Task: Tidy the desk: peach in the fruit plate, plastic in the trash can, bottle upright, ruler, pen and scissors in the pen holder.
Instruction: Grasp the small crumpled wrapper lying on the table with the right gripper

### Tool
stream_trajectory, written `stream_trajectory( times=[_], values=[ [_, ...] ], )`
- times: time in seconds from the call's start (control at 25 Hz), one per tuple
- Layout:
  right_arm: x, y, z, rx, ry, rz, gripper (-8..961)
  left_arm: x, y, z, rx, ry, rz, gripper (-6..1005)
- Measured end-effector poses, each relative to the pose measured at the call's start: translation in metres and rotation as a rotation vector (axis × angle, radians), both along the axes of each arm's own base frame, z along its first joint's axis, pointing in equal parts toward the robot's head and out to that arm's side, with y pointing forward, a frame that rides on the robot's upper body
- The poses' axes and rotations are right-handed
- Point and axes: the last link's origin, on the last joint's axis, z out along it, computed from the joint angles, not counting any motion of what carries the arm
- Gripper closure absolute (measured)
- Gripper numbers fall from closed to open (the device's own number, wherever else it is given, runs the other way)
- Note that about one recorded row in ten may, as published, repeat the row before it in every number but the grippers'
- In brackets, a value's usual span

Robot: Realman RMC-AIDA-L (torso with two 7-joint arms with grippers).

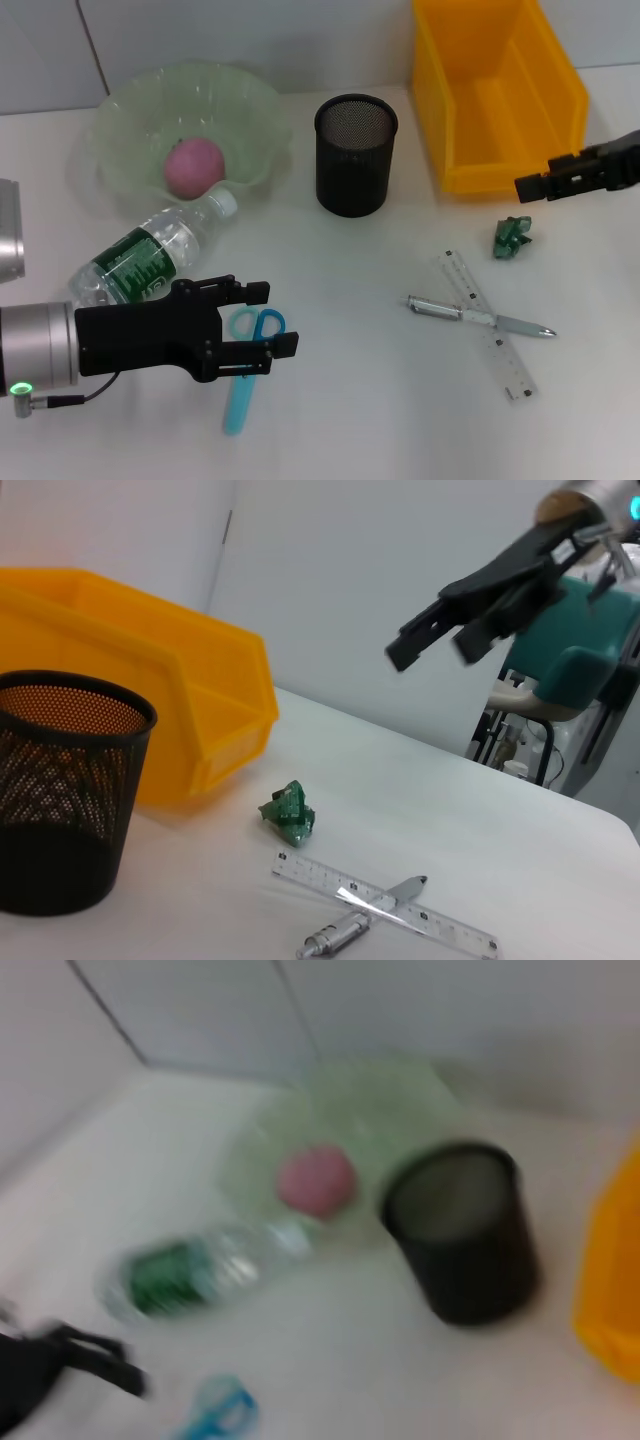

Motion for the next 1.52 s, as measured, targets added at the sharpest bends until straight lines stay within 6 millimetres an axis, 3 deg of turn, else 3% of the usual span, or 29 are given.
stream_trajectory(
  times=[0.32, 0.56, 0.96, 1.52],
  values=[
    [-0.015, 0.037, -0.019, -0.082, -0.311, -0.222, 183, 0.0, 0.0, 0.0, 0.001, 0.002, 0.0, 208],
    [-0.013, 0.05, -0.053, -0.08, -0.494, -0.285, 184, 0.0, 0.0, 0.001, 0.009, 0.002, -0.009, 209],
    [0.0, 0.06, -0.081, -0.055, -0.528, -0.312, 187, -0.002, -0.002, 0.0, 0.008, 0.005, -0.013, 212],
    [0.011, 0.07, -0.094, -0.015, -0.52, -0.311, 190, -0.002, -0.004, 0.0, 0.003, 0.001, -0.014, 215]
  ],
)
